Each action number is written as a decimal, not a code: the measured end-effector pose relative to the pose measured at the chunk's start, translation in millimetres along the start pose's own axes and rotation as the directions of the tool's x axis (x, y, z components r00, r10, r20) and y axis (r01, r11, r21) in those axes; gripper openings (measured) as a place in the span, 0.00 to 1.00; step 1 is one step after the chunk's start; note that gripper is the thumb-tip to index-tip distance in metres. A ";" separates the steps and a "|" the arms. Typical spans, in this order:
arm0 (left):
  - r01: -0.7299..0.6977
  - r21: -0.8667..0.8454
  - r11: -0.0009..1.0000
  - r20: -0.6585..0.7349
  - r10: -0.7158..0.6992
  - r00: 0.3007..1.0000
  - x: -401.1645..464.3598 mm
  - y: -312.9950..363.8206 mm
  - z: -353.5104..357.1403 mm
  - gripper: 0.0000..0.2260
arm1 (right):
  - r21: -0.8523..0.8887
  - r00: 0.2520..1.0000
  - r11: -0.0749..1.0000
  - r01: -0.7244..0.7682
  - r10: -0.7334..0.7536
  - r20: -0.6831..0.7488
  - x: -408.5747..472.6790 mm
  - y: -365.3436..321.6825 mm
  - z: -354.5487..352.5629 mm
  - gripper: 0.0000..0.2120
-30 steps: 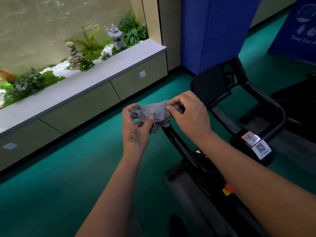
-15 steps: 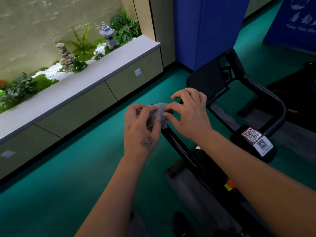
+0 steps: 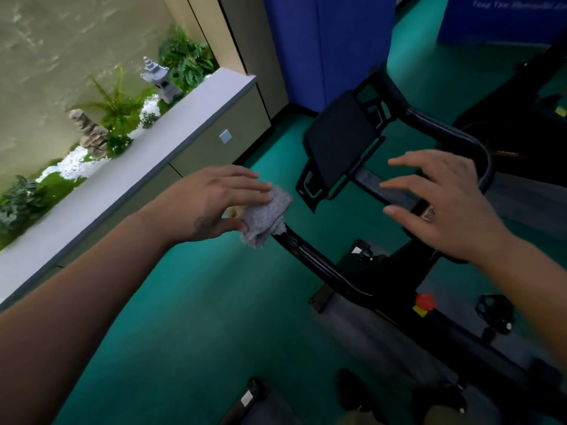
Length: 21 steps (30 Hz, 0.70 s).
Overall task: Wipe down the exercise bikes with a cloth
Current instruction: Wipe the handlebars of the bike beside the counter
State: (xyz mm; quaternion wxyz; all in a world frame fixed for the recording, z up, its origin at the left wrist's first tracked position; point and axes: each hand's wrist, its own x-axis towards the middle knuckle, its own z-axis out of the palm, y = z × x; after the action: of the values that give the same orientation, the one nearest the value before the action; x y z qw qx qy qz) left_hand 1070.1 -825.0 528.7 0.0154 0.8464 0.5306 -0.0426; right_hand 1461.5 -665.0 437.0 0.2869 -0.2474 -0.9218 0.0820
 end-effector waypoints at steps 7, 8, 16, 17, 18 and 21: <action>-0.143 -0.127 0.981 0.044 0.150 0.988 20.6 -21.5 -3.7 0.27 | 0.040 0.987 0.994 -0.102 0.096 0.132 -57.8 51.6 -17.3 0.21; -0.150 -0.132 0.980 0.049 0.158 0.986 23.5 -22.5 -3.7 0.26 | 0.054 0.982 0.989 -0.136 0.127 0.136 -65.3 54.6 -14.0 0.22; -0.225 -0.123 0.967 0.064 0.234 0.970 39.6 -3.8 15.8 0.26 | 0.075 0.964 0.968 -0.238 0.226 0.138 -79.1 52.0 6.6 0.25; -0.225 -0.118 0.967 0.058 0.233 0.971 39.0 -2.3 18.4 0.26 | 0.063 0.963 0.968 -0.242 0.231 0.141 -78.7 51.7 8.7 0.25; -0.226 -0.114 0.967 0.048 0.233 0.971 38.4 -0.4 21.3 0.26 | 0.050 0.961 0.969 -0.244 0.235 0.143 -78.7 51.6 10.9 0.25; -0.218 -0.095 0.971 0.041 0.223 0.974 39.9 10.1 31.2 0.25 | 0.023 0.962 0.970 -0.243 0.238 0.130 -79.3 50.8 17.5 0.25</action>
State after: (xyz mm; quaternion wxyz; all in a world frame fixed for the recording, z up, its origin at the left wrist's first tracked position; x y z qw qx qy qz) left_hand 1094.7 -795.9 493.8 0.0719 0.8972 0.4341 -0.0382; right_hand 1528.9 -661.3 369.0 0.2207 -0.3463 -0.8995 0.1496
